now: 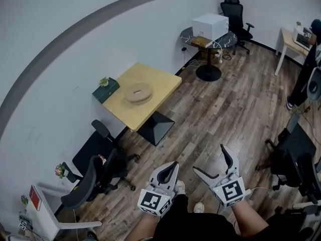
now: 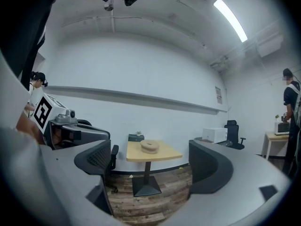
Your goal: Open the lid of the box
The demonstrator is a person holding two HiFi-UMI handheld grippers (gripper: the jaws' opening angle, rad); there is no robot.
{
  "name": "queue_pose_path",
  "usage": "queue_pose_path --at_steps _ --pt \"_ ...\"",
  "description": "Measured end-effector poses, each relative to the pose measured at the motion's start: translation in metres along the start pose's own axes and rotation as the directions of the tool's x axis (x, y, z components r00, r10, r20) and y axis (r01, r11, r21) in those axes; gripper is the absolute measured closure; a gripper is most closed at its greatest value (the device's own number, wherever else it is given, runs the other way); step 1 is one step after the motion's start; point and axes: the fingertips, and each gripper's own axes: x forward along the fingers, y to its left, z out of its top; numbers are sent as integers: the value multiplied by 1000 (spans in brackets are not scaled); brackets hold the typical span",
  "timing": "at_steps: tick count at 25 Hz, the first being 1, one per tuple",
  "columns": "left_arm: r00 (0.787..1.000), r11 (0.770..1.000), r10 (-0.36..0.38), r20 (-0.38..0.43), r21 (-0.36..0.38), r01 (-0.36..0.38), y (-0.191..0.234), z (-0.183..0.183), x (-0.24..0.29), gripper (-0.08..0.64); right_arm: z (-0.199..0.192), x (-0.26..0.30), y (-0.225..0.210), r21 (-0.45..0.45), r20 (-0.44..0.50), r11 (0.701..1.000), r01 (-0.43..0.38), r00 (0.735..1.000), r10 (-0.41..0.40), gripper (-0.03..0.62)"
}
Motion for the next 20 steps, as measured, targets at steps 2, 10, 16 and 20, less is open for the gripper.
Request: queue_pose_path --at_steps 2,10,16,20 --pt "1000 1000 1 -2 -7 -1 16 -2 11 540 6 18 -8 -10 -9 1000 17 1000 -17 19" --pt "1000 999 28 -4 -31 -28 99 -3 51 540 13 111 -22 -15 -7 1000 -7 1000 7 -5" --pt "999 998 35 -8 -45 -35 153 -3 67 540 18 170 -18 -17 -33 998 -63 997 63 -6" --pt "999 998 37 -17 -54 -38 191 -6 74 540 17 206 -16 -13 -66 996 -85 994 84 -6"
